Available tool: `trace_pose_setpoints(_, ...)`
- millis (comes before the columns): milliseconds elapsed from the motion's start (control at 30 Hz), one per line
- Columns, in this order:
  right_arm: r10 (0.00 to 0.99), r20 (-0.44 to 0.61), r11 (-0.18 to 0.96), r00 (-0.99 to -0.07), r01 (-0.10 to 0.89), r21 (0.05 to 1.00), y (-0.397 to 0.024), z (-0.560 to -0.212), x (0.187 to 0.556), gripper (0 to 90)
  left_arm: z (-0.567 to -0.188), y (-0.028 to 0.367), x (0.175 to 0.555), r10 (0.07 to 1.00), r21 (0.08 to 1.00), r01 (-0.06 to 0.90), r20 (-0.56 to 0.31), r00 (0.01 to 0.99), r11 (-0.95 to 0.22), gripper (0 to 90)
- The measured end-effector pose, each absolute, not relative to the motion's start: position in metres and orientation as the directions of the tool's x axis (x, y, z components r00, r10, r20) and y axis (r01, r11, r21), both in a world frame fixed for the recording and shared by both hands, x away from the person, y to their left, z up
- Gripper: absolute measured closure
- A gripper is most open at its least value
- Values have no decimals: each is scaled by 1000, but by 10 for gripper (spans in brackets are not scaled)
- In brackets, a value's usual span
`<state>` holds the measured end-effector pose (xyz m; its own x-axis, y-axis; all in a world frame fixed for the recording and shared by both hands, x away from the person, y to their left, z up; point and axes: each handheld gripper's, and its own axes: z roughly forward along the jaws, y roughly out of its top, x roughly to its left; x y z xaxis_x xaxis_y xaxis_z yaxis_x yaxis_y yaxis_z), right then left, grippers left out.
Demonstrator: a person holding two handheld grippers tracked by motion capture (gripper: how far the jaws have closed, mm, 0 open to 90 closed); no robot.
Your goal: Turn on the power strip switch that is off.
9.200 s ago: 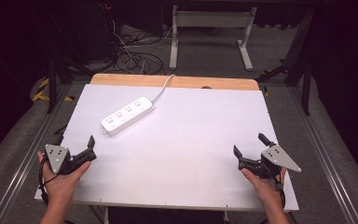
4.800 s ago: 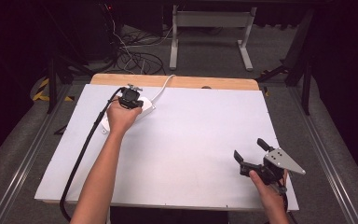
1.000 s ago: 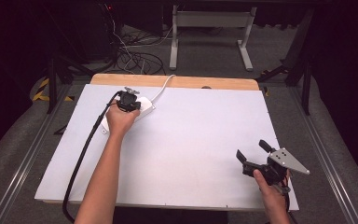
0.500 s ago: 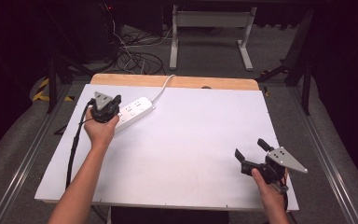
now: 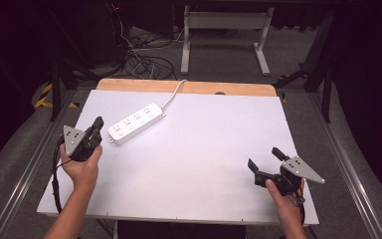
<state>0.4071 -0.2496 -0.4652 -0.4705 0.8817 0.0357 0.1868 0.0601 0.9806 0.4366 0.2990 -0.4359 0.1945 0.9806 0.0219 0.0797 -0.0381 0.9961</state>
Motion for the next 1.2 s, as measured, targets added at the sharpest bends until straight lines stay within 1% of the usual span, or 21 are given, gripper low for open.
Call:
trace_pose_setpoints(33,883,37,58,-468,188,980,-250,-465,407,49,-435,299,432,981,997,69,32,190,-46,900)
trace_pose_setpoints(167,885,31,56,-464,172,984,-251,-464,403,48,-437,299,413,986,999,41,20,167,-27,900)
trace_pose_setpoints(267,886,29,57,-463,171,984,-252,-465,404,48,-441,298,398,988,999,18,40,149,-43,900)
trace_pose_setpoints(367,885,27,65,-465,179,982,-252,-467,405,48,-440,302,388,992,1000,-28,-1,130,4,899)
trace_pose_setpoints(400,885,25,69,-465,183,981,-252,-467,404,48,-440,303,387,993,999,-37,-10,120,15,899)
trace_pose_setpoints(500,885,22,71,-465,182,981,-252,-467,403,48,-442,307,389,995,999,-47,8,104,-3,899)
trace_pose_setpoints(567,884,26,69,-467,186,980,-252,-468,403,49,-446,308,392,994,999,-34,-23,107,27,899)
trace_pose_setpoints(600,883,22,75,-469,187,979,-252,-468,403,48,-447,309,392,994,999,-30,-25,108,28,899)
trace_pose_setpoints(700,883,22,77,-469,191,979,-251,-469,403,48,-449,308,395,994,1000,-22,-7,106,9,898)
trace_pose_setpoints(833,884,17,80,-466,189,979,-252,-469,402,48,-449,304,395,992,1000,-26,2,126,1,897)
trace_pose_setpoints(1000,887,22,78,-461,195,978,-252,-471,402,48,-449,299,397,990,998,-48,34,137,-28,825)
trace_pose_setpoints(1067,885,18,83,-466,197,977,-252,-471,402,49,-450,297,398,990,997,-63,44,132,-36,781)
trace_pose_setpoints(1133,884,22,80,-466,198,977,-252,-471,402,49,-451,295,399,992,996,-77,50,119,-41,707)
trace_pose_setpoints(1200,884,22,79,-467,196,977,-252,-471,401,49,-451,294,400,993,994,-104,56,101,-46,590)
